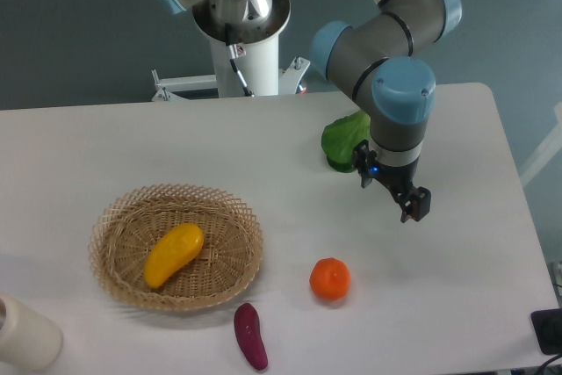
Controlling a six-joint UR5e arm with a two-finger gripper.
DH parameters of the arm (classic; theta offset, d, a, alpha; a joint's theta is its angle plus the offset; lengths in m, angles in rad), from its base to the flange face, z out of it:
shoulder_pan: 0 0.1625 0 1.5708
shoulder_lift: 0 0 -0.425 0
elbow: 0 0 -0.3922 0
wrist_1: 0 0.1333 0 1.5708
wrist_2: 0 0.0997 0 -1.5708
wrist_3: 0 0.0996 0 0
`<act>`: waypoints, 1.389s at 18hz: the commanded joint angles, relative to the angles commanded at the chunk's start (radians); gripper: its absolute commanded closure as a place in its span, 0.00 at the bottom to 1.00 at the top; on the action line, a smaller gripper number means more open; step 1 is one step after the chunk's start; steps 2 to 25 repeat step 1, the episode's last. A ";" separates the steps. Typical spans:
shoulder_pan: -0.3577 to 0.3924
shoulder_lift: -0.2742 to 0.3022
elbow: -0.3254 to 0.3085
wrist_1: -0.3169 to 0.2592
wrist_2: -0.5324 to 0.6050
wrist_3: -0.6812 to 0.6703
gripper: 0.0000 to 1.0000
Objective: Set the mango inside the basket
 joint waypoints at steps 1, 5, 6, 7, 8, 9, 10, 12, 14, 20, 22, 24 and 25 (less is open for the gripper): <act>0.002 0.000 0.000 0.000 -0.005 0.005 0.00; 0.002 0.000 0.000 0.000 -0.005 0.005 0.00; 0.002 0.000 0.000 0.000 -0.005 0.005 0.00; 0.002 0.000 0.000 0.000 -0.005 0.005 0.00; 0.002 0.000 0.000 0.000 -0.005 0.005 0.00; 0.002 0.000 0.000 0.000 -0.005 0.005 0.00; 0.002 0.000 0.000 0.000 -0.005 0.005 0.00; 0.002 0.000 0.000 0.000 -0.005 0.005 0.00; 0.002 0.000 0.000 0.000 -0.005 0.005 0.00; 0.002 0.000 0.000 0.000 -0.005 0.005 0.00; 0.002 0.000 0.000 0.000 -0.005 0.005 0.00; 0.002 0.000 0.000 0.000 -0.005 0.005 0.00; 0.002 0.000 0.000 0.000 -0.005 0.005 0.00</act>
